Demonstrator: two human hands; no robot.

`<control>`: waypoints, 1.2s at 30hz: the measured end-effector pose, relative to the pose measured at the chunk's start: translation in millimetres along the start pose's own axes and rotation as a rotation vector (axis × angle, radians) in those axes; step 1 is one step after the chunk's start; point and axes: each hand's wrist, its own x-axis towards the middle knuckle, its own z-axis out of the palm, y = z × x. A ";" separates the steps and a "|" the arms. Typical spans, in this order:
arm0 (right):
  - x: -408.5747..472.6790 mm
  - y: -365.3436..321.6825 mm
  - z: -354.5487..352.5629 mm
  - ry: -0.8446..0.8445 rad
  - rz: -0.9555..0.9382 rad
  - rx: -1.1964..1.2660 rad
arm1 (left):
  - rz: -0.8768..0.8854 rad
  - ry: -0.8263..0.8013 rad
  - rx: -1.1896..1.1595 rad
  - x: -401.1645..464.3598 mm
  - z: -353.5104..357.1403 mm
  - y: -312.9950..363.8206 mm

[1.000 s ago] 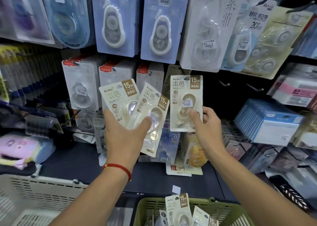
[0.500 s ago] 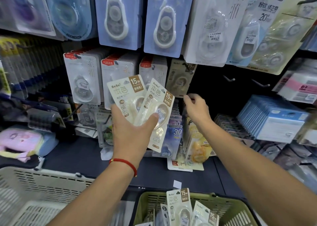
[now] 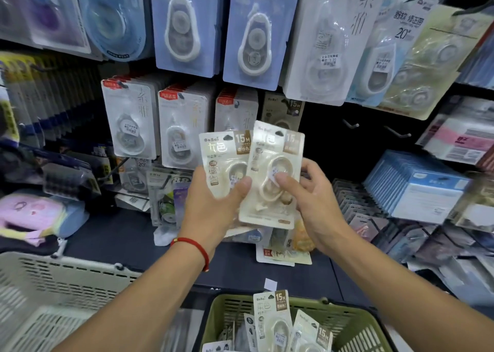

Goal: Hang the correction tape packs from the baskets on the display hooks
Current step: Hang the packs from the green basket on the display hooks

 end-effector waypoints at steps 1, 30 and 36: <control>3.1 -2.4 -2.9 0.030 -0.031 -0.013 | 0.013 0.025 0.030 1.0 -2.2 0.4; 121.8 33.3 -1.4 0.396 -0.031 -0.369 | 0.037 0.092 0.042 8.9 -6.8 -5.5; 175.4 49.1 -14.7 0.448 0.302 -0.535 | 0.047 0.016 0.002 6.9 -2.8 -4.1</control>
